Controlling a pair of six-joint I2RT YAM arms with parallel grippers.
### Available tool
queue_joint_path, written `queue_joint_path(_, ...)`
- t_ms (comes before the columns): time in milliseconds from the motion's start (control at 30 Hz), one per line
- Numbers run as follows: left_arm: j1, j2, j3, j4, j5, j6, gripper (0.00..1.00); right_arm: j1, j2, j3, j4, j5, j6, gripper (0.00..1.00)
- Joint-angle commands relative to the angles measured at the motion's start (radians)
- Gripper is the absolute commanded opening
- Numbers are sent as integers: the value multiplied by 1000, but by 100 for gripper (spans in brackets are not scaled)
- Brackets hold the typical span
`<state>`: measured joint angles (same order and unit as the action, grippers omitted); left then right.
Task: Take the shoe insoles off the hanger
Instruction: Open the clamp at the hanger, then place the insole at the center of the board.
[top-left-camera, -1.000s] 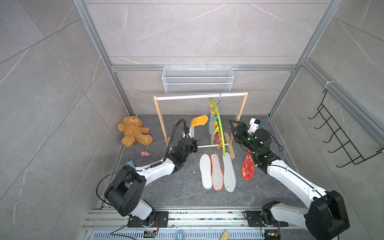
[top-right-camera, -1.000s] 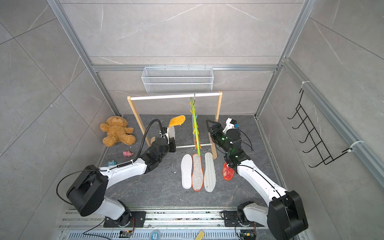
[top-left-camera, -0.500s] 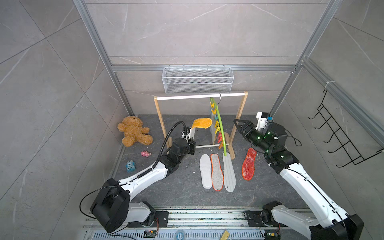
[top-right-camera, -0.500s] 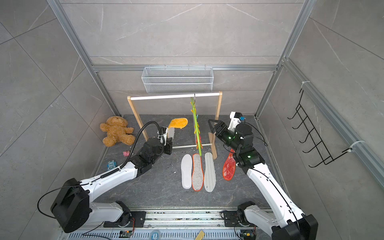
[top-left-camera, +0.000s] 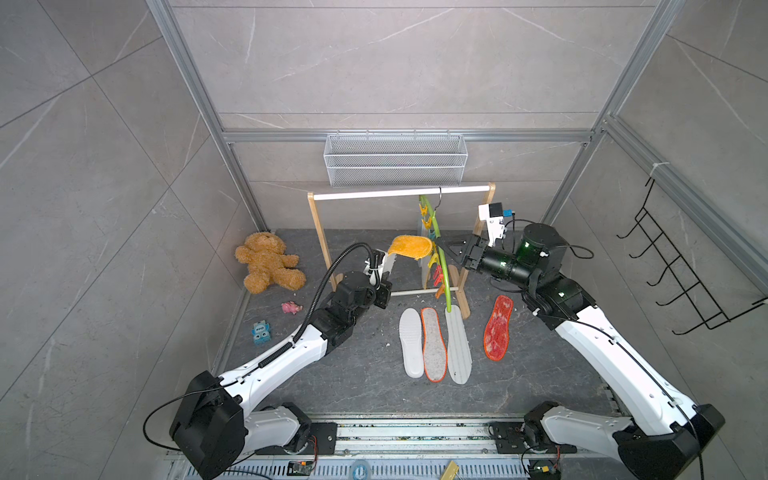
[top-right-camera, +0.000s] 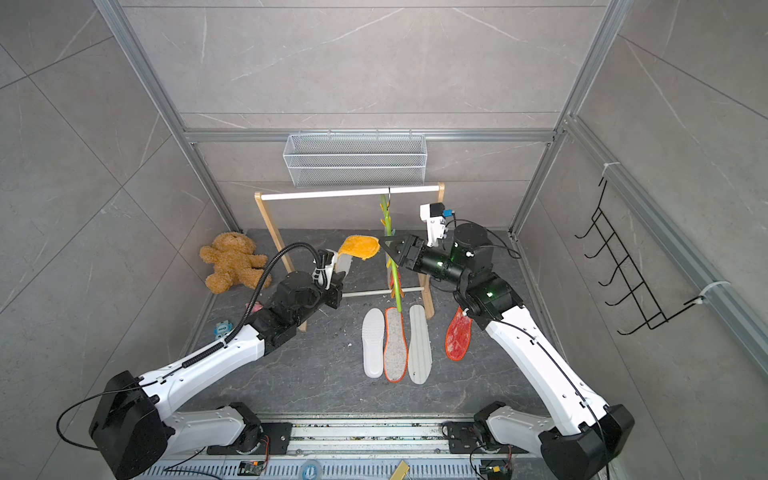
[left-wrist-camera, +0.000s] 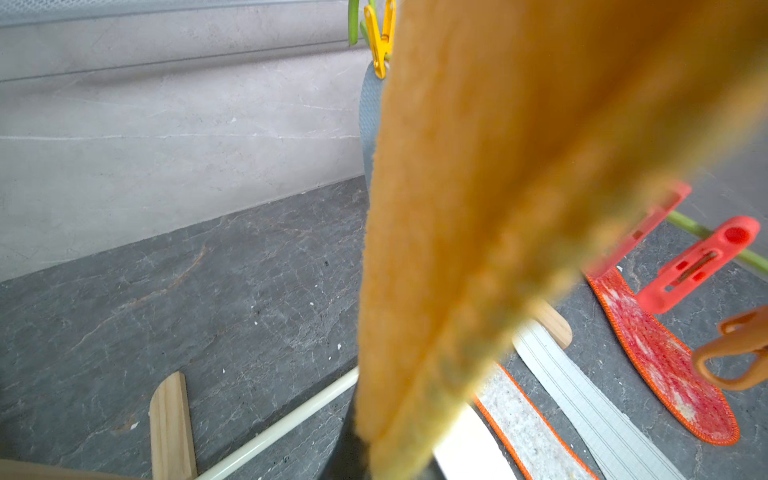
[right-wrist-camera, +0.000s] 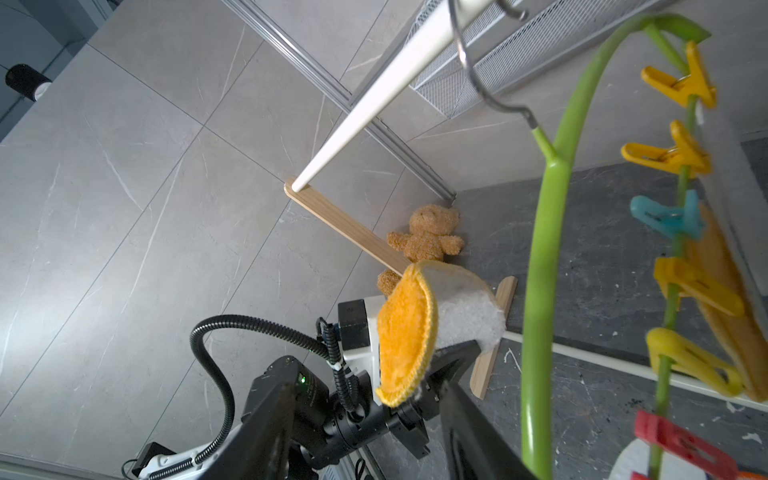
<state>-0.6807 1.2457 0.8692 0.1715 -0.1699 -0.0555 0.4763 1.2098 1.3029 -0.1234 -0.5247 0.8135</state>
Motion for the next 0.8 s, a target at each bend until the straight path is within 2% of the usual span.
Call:
queue_joint_path(0, 0, -31, 56, 16, 27, 35, 0, 19, 16, 41, -30, -21, -17, 55)
queue_joint_path(567, -3, -35, 90, 9, 51, 36, 0, 50, 83, 78, -8, -24, -2, 24)
queue_joint_path(700, -4, -37, 91, 6, 35, 27, 0, 49, 97, 79, 0, -12, 9, 7)
queue_joint_path(767, -3, -38, 91, 1, 20, 16, 0, 48, 99, 78, -2, 6, 8, 1)
